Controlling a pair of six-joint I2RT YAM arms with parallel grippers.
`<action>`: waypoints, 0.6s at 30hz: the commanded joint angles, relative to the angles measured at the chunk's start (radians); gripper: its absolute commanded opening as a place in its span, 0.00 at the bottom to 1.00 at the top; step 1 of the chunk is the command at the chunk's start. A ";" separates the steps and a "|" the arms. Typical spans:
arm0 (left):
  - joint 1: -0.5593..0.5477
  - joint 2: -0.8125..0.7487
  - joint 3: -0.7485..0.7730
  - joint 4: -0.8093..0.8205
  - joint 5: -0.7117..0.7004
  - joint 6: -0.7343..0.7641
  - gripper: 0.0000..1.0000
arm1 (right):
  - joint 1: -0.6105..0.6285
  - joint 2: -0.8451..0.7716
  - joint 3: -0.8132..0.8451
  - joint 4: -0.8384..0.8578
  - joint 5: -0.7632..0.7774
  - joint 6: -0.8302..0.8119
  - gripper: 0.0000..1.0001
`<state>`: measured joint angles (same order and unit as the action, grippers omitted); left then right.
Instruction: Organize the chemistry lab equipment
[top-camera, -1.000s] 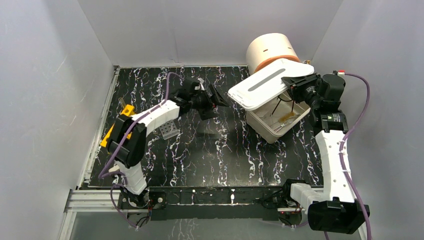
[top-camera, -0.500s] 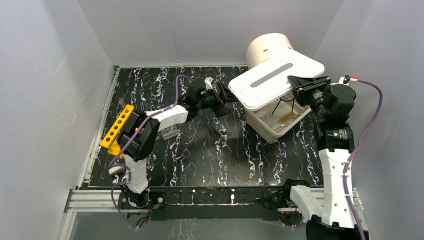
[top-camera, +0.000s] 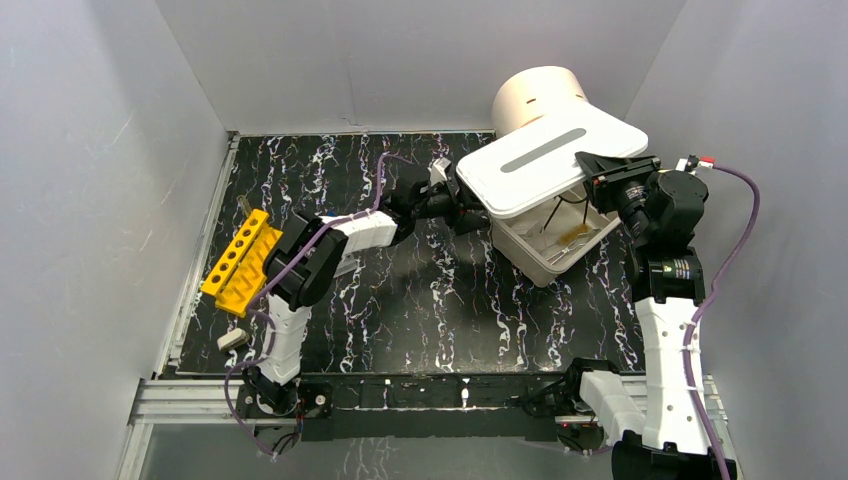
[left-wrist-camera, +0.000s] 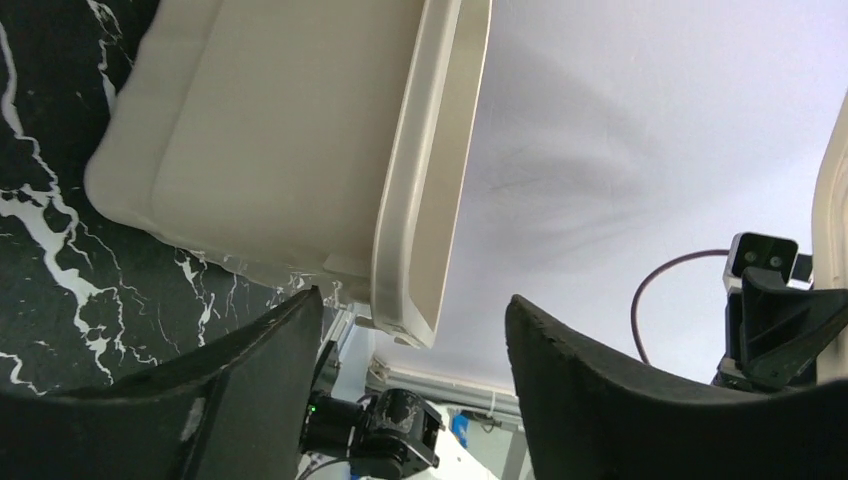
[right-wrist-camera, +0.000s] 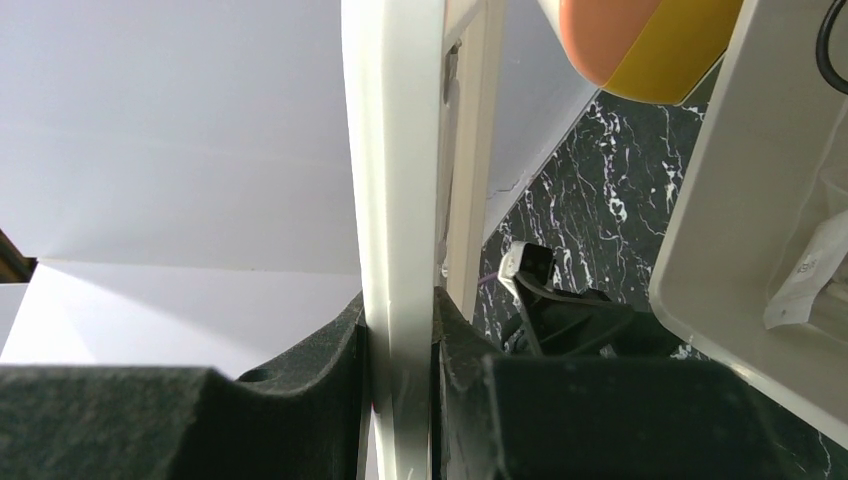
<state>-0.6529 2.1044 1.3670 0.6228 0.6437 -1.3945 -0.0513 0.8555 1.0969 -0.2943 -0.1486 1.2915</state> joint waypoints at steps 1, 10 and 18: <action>-0.014 0.028 0.058 0.045 0.078 -0.034 0.59 | -0.004 -0.019 0.010 0.119 0.000 0.027 0.09; -0.016 0.056 0.084 -0.036 0.092 -0.001 0.33 | -0.004 -0.007 0.013 0.110 0.001 0.015 0.09; -0.010 0.002 0.073 -0.178 0.019 0.070 0.15 | -0.004 -0.002 0.011 0.098 0.004 -0.001 0.09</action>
<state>-0.6647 2.1609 1.4361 0.5518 0.6949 -1.3808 -0.0513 0.8600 1.0966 -0.2813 -0.1490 1.2980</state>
